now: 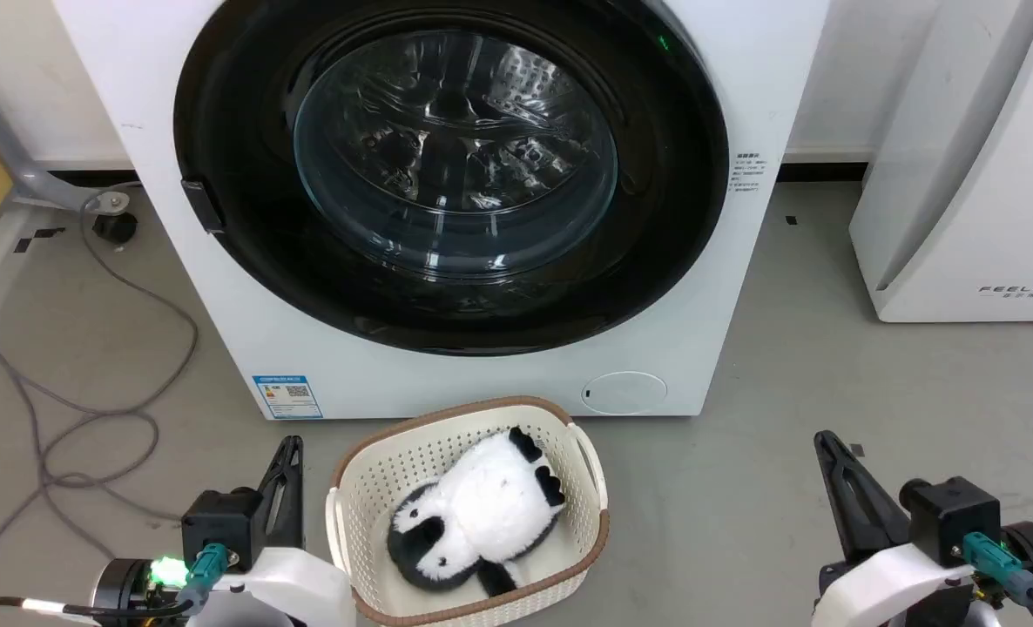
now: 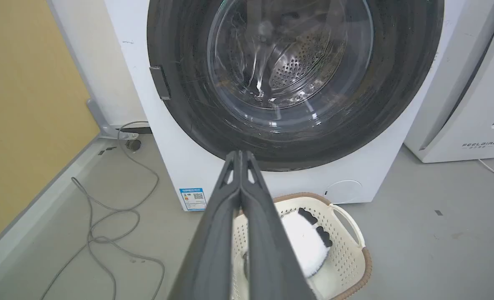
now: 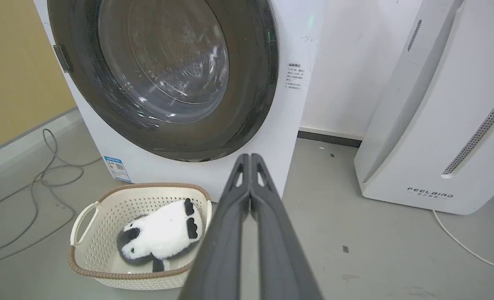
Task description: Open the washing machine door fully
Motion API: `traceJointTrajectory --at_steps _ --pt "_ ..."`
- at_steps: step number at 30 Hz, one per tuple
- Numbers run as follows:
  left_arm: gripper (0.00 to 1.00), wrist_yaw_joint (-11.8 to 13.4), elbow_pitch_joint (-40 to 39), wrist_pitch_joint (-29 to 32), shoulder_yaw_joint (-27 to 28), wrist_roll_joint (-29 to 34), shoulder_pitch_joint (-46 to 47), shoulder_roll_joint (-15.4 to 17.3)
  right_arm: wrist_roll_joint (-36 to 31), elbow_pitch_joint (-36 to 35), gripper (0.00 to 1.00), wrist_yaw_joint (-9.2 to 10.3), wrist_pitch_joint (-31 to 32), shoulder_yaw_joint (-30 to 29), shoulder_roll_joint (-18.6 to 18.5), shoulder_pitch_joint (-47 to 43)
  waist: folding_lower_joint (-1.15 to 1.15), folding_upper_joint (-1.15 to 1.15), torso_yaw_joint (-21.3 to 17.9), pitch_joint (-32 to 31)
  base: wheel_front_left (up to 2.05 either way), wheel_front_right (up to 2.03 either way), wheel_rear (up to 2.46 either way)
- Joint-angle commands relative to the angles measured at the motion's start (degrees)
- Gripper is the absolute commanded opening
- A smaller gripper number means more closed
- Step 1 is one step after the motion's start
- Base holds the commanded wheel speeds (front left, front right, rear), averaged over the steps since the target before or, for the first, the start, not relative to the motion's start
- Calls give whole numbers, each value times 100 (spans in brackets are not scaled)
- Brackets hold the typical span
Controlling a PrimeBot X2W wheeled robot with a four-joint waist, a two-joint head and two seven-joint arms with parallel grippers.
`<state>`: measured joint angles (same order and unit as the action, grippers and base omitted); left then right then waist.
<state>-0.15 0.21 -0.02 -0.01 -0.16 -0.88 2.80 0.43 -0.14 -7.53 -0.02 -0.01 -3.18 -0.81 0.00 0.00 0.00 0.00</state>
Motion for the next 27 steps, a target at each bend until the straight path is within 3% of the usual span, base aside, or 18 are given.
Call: traceJointTrajectory --at_steps 1,25,26,27 --pt "0 15 -21 2 1 16 88 8 -43 14 0 4 2 1 30 81 0 0 0 0 0 0 0" --pt "0 15 -21 2 1 16 88 8 -43 14 0 4 2 1 30 81 0 0 0 0 0 0 0" --pt "100 0 0 -1 0 0 0 0 0 0 100 0 -1 0 0 0 0 0 0 0 0 0 0" --pt "100 -2 3 -3 -5 -1 -3 0 4 -1 100 -1 -2 -2 0 -4 0 0 0 0 0 0 0"
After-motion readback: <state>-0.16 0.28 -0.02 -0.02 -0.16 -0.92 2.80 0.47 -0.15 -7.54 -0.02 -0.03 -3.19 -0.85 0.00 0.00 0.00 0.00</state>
